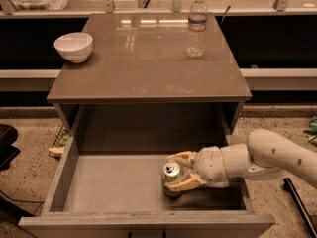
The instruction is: Pick 7up can from top drawer and place on counter
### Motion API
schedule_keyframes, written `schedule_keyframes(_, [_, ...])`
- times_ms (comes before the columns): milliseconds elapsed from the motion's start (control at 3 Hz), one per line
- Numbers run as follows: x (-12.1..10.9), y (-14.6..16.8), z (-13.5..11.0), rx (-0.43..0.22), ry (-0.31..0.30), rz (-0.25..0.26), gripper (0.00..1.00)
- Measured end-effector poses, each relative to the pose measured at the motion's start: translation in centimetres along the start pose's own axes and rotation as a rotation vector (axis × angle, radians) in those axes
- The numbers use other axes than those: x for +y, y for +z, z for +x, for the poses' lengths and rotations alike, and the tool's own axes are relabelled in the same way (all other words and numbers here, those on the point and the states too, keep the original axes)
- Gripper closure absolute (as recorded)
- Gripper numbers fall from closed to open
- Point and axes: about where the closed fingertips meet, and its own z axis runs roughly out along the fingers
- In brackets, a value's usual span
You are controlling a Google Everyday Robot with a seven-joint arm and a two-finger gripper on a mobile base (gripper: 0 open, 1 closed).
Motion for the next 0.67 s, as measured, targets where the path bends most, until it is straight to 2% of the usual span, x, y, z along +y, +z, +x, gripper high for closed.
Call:
schedule_keyframes(333, [-1.9,-1.9,-4.7,0.018,-0.019,0.008,1.0])
schedule_keyframes(667, [-4.1,-4.5,-11.0,0.043,-0.014,0.058,1.0])
